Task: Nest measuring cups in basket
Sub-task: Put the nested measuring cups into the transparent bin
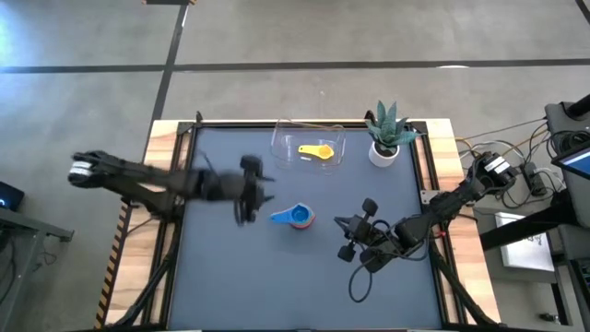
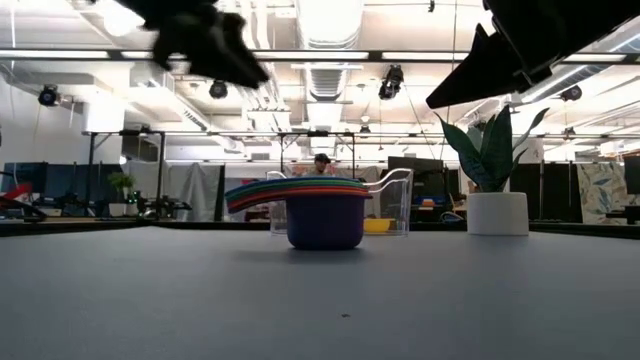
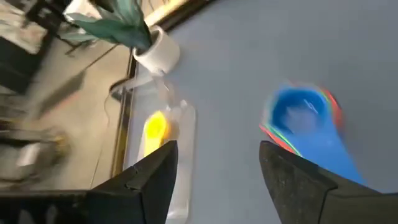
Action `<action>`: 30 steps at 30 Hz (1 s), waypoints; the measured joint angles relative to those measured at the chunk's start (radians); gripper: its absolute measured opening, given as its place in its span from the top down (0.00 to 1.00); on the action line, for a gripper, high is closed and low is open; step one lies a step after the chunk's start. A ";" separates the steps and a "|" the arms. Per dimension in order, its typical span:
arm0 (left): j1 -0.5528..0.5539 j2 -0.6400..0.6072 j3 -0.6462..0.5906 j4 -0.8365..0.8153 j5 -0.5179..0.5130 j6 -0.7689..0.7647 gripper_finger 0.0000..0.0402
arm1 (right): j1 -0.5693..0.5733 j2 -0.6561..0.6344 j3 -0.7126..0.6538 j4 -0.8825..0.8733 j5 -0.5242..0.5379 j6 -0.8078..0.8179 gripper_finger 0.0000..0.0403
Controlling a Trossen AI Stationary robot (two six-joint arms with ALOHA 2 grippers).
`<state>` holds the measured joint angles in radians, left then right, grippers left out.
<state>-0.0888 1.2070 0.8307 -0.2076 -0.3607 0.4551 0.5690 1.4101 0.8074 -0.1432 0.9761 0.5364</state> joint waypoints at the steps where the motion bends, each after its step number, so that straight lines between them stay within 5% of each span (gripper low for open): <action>1: 0.070 0.002 0.027 0.000 0.090 0.011 0.48 | 0.000 0.000 0.000 0.000 -0.004 -0.001 0.98; 6: 0.397 0.148 0.177 -0.011 0.417 0.082 0.50 | 0.000 0.000 -0.001 0.005 -0.012 -0.005 0.98; 11: 0.540 0.404 0.383 -0.036 0.592 0.163 0.52 | 0.000 0.000 -0.001 0.006 -0.023 -0.005 0.98; 19: 0.576 0.789 0.760 -0.258 0.634 0.263 0.54 | 0.000 0.000 -0.002 -0.001 -0.034 -0.025 0.98; 30: 0.599 1.111 1.175 -0.537 0.621 0.294 0.54 | 0.000 -0.010 0.004 -0.006 -0.043 -0.087 0.98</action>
<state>0.5098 2.3182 2.0056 -0.7450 0.2606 0.7496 0.5690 1.4001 0.8115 -0.1489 0.9333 0.4490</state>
